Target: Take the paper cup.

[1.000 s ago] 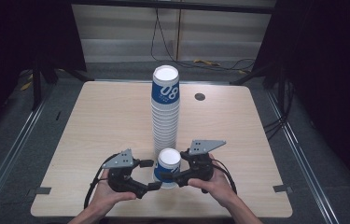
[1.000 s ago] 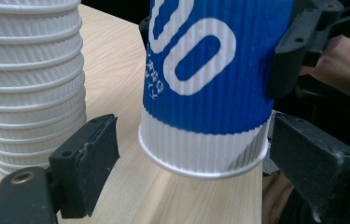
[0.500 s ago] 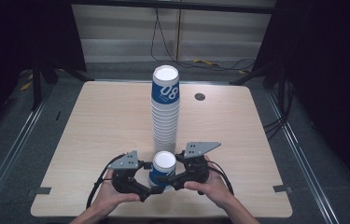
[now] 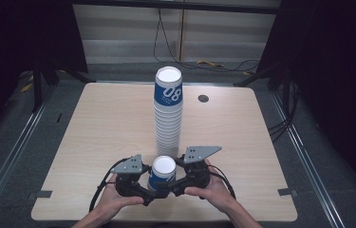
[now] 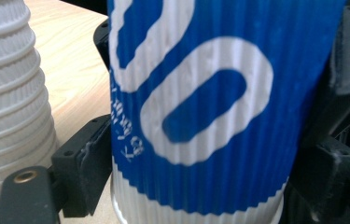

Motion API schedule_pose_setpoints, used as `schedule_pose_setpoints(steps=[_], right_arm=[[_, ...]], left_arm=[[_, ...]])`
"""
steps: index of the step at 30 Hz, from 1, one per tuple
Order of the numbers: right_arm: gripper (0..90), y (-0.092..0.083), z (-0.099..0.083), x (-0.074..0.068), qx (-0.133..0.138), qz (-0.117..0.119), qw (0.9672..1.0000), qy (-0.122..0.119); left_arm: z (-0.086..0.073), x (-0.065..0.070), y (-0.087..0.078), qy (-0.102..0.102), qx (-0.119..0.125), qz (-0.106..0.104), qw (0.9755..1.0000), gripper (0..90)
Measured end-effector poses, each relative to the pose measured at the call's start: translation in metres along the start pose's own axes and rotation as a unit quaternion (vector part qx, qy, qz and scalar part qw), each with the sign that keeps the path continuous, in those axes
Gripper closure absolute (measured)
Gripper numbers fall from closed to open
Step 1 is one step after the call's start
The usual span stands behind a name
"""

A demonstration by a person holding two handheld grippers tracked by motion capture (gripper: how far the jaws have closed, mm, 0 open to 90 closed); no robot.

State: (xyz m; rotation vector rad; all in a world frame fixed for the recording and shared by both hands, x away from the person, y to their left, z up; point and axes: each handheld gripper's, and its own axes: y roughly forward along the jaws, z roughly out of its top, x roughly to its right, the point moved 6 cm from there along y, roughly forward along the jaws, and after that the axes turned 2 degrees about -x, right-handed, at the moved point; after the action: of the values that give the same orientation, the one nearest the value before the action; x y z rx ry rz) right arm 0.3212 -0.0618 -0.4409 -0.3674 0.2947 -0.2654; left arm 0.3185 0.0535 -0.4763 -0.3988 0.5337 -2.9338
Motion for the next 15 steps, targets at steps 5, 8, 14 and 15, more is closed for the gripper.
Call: schedule_pose_setpoints(steps=[5,8,14,15], right_arm=[[25.2,-0.0006,0.0014,-0.0016,-0.008,-0.002,1.0000,0.001],[14.7,-0.0008,0.0017,-0.0017,-0.008,-0.007,0.9999,0.002],[14.5,-0.0062,0.0034,-0.0006,-0.005,-0.023,0.9997,0.004],[14.6,-0.0076,0.0040,-0.0009,-0.003,-0.019,0.9998,0.005]], left_arm=[[0.0003,0.0008,-0.0018,0.015,-0.010,0.003,0.9998,18.2],[-0.0010,0.0014,-0.0021,0.020,-0.016,0.002,0.9997,19.4],[-0.0019,-0.0011,-0.0061,0.020,-0.022,0.008,0.9995,20.2],[-0.0028,-0.0026,-0.0065,0.020,-0.025,0.012,0.9994,20.2]])
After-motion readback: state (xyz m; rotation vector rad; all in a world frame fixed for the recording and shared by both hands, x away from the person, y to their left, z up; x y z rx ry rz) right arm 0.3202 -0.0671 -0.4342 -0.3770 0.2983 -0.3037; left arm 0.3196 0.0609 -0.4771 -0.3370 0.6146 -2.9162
